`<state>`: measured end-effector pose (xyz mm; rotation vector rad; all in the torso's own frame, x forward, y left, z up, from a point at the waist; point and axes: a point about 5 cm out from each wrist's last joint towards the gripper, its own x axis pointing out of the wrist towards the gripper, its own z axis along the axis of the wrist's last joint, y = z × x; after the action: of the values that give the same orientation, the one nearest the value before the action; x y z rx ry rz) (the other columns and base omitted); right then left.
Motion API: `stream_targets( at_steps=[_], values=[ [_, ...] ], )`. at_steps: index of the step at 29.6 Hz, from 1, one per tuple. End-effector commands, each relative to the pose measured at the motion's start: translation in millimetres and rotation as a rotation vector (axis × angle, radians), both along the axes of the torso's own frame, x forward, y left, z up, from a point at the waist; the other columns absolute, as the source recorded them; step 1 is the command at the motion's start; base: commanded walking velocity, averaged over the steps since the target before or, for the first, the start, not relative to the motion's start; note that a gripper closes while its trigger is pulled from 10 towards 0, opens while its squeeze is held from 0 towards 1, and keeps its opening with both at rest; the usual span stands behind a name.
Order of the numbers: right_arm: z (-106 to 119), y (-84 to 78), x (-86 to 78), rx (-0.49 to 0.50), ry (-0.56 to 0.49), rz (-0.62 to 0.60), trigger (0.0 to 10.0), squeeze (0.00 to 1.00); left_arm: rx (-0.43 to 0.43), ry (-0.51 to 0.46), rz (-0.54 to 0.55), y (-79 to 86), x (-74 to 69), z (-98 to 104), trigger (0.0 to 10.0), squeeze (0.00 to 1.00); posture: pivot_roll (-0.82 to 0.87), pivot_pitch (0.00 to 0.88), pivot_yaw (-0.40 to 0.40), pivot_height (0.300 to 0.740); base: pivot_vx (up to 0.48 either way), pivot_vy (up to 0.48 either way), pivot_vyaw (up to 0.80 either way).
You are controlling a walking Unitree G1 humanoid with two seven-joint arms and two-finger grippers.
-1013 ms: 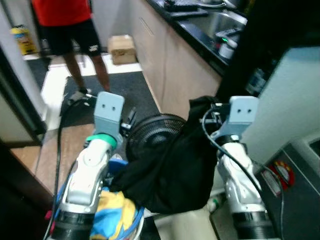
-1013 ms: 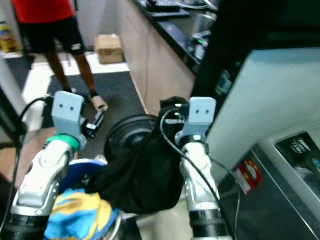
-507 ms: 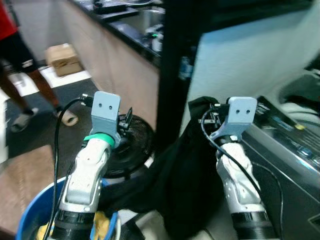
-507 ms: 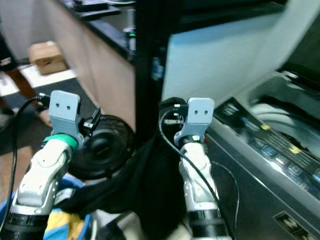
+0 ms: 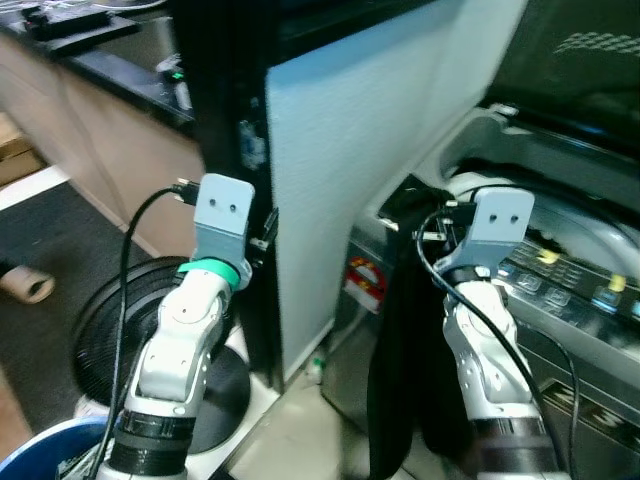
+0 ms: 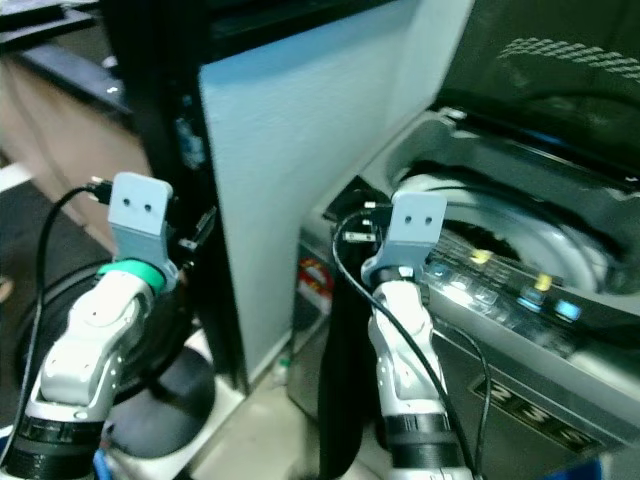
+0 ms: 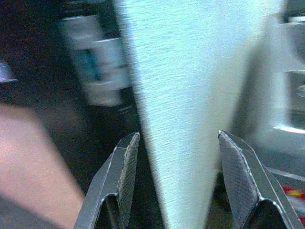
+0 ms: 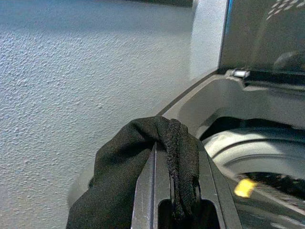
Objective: Clothes washing
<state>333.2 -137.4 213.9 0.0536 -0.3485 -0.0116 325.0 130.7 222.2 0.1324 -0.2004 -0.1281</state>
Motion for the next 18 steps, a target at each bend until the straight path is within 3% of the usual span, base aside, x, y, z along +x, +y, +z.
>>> stream_targets(
  at_steps=[1,6,12,18],
  values=[
    [6,0.2,-1.6,0.004,-0.031,-0.001,10.0,0.0,-0.002,0.011,0.001,0.9,0.0,-2,10.0,0.0,0.14,0.022,0.047,0.724,0.0,0.0,-0.8],
    [14,2.7,-2.2,-0.001,-0.064,0.012,10.0,0.0,0.0,0.002,0.001,0.7,0.7,0,10.0,0.0,0.14,0.018,0.048,0.724,0.0,0.0,-0.8],
    [35,13.0,-9.2,0.042,-0.181,0.102,10.0,0.0,-0.014,-0.02,0.011,1.5,1.1,5,10.0,0.0,0.14,0.018,0.047,0.724,0.0,0.0,-0.8],
    [39,16.5,-10.9,0.051,-0.2,0.126,10.0,0.0,-0.022,-0.026,0.027,2.5,1.5,6,10.0,0.0,0.14,0.019,0.043,0.724,0.0,0.0,-0.8]
  ],
)
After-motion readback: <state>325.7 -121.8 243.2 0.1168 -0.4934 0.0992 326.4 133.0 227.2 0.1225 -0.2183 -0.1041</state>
